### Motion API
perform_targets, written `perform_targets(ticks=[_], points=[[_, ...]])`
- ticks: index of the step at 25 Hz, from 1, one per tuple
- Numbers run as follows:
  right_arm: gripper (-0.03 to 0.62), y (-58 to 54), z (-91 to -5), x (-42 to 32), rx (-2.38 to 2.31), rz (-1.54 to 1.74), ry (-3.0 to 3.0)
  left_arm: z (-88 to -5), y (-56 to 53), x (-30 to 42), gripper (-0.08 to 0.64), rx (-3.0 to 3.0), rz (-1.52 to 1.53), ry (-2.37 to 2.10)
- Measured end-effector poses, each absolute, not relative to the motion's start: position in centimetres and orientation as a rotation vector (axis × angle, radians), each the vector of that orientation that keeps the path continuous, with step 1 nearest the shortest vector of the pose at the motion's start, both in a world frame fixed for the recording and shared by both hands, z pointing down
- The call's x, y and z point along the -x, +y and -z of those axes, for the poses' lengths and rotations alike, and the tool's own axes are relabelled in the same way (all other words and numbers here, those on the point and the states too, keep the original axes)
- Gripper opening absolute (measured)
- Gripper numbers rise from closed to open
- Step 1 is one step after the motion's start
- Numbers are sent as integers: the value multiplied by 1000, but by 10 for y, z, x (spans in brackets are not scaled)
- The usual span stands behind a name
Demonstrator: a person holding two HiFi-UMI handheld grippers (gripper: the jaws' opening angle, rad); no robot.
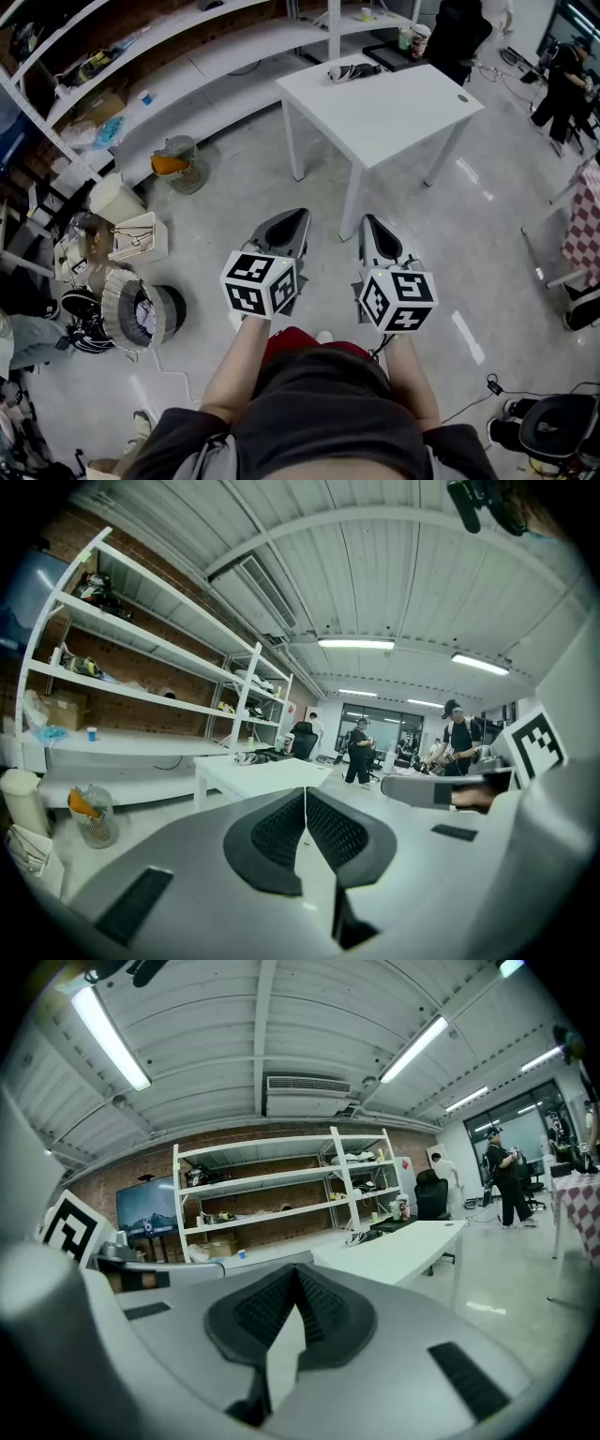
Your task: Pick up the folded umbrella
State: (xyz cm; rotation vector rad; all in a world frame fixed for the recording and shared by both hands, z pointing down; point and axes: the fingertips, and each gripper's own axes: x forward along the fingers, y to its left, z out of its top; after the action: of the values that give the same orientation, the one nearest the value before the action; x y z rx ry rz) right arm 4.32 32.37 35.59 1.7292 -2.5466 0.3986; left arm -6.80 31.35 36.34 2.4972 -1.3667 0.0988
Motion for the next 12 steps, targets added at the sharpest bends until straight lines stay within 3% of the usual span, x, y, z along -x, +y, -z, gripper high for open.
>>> perform_targets(ticks=[12], points=[[18,318,-361,-42,-1679,-425,-2564,-367,311,81,17,-2461,-127,-1446]])
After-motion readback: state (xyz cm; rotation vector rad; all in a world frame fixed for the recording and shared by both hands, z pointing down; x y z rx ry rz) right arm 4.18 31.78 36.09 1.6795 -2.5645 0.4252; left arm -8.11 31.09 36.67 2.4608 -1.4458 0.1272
